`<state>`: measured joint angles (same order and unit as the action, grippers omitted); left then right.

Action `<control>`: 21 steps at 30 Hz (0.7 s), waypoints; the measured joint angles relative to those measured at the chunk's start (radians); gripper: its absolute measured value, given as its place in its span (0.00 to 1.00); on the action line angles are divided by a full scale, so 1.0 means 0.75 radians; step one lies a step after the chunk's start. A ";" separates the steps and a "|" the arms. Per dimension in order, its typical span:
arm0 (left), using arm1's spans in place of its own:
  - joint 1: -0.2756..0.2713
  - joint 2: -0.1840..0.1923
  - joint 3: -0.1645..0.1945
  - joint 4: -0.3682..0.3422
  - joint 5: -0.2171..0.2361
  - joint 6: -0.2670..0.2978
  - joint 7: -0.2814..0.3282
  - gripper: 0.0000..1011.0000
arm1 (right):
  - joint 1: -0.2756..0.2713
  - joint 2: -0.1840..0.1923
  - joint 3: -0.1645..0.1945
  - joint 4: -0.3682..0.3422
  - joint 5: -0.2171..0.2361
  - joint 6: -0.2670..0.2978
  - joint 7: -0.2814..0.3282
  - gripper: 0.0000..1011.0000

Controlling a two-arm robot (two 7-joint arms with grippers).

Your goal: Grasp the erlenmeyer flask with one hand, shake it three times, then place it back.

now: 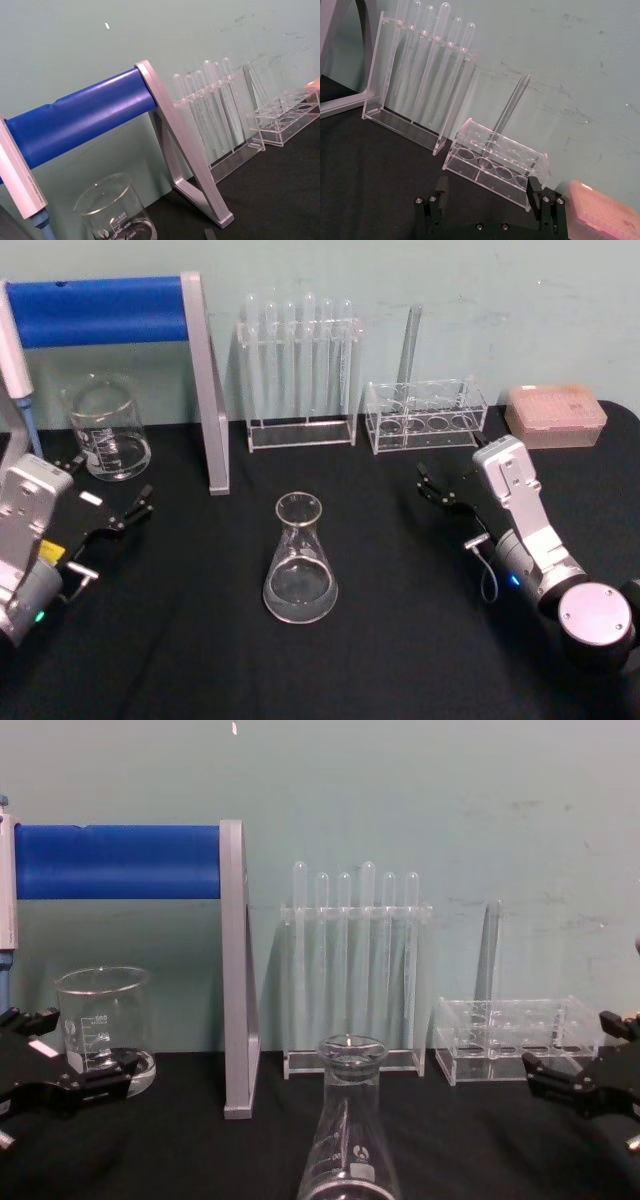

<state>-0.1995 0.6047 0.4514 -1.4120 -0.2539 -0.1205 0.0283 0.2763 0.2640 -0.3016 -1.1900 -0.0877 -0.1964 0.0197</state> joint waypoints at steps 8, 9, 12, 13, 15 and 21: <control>0.000 0.000 0.000 0.000 0.000 0.000 0.000 0.99 | 0.000 0.000 -0.001 0.000 0.002 0.000 -0.001 0.99; 0.000 0.000 0.000 0.000 0.000 0.000 0.000 0.99 | 0.000 0.000 -0.001 0.000 0.002 0.000 -0.001 0.99; 0.000 0.000 0.000 0.000 0.000 0.000 0.000 0.99 | 0.000 0.000 -0.001 0.000 0.002 0.000 -0.001 0.99; 0.000 0.000 0.000 0.000 0.000 0.000 0.000 0.99 | 0.000 0.000 -0.001 0.000 0.002 0.000 -0.001 0.99; 0.000 0.000 0.000 0.000 0.000 0.000 0.000 0.99 | 0.000 0.000 -0.001 0.000 0.002 0.000 -0.001 0.99; 0.000 0.000 0.000 0.000 0.000 0.000 0.000 0.99 | 0.000 0.000 -0.001 0.000 0.003 0.000 -0.001 0.99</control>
<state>-0.1995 0.6047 0.4514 -1.4120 -0.2539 -0.1205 0.0283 0.2763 0.2640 -0.3021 -1.1900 -0.0854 -0.1965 0.0190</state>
